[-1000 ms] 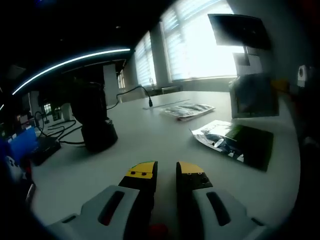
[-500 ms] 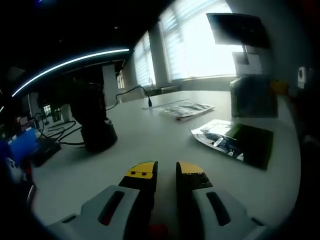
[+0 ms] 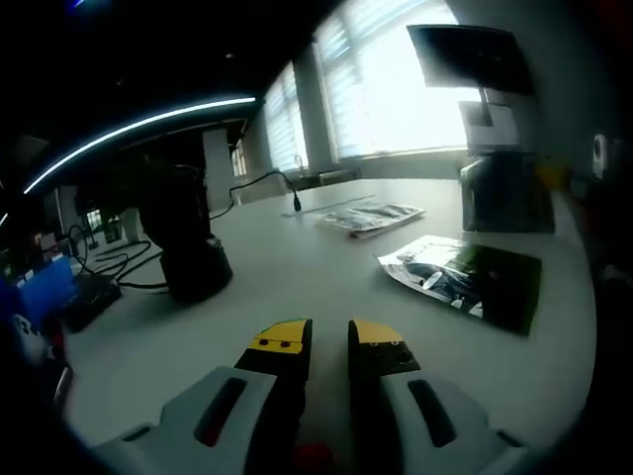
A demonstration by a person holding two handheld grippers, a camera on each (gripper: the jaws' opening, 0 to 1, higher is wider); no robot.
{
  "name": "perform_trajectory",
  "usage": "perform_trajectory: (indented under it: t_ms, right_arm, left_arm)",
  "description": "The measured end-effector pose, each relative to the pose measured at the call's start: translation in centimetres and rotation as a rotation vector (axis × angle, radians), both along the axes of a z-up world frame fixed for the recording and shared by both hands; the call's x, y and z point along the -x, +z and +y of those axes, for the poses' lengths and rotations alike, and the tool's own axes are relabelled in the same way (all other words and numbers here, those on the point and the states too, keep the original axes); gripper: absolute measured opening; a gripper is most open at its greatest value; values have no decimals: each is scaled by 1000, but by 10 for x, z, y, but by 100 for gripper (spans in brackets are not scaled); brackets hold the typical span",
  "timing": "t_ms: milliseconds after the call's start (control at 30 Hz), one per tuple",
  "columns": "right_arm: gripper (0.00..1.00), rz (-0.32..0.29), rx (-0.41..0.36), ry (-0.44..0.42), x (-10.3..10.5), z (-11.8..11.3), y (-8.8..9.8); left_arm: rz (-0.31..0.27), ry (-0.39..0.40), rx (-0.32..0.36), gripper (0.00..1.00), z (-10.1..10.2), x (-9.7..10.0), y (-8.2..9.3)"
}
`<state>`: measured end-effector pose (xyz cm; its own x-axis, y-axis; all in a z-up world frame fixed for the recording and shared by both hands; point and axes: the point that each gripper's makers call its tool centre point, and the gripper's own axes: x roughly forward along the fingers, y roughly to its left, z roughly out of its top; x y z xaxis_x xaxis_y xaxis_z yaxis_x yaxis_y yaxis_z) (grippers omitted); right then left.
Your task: Clip sheet goods on table flip sheet goods clip sheet goods scan sheet goods put sheet goods back to table
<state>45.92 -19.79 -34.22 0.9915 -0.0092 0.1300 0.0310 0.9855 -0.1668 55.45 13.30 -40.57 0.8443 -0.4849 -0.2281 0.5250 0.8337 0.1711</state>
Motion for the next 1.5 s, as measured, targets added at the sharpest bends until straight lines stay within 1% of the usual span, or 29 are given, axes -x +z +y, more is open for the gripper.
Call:
perform_trajectory:
  t_ms: [200, 400, 500, 733, 967, 1033, 1133, 1267, 1500]
  right_arm:
    - [0, 0, -32, -27, 0, -4, -2]
    - [0, 7, -135, -80, -3, -16, -8]
    - [0, 11, -174, -108, -2, -22, -11]
    - [0, 19, -242, -165, -3, -33, -16]
    - [0, 36, -258, -218, -9, -39, -19]
    - [0, 42, -251, -232, -9, -40, -20]
    - [0, 56, -220, -263, -9, -42, -23]
    - [0, 75, -206, -315, -8, -47, -27]
    - [0, 90, -166, -381, -8, -43, -23]
  left_arm:
    - [0, 0, 0, 7, 0, 2, 0]
    - [-1, -1, -1, 7, -1, 4, 0]
    - [-3, -2, -3, 7, -1, 5, 0]
    - [-5, -9, -4, 7, -3, 9, 0]
    - [-7, -13, 1, 7, -2, 6, 1]
    - [-4, -13, 5, 7, -2, 6, 1]
    - [-1, -13, 5, 7, -2, 6, 1]
    - [-7, -24, 1, 7, -3, 7, 1]
    - [-13, -31, 19, 7, -3, 7, 4]
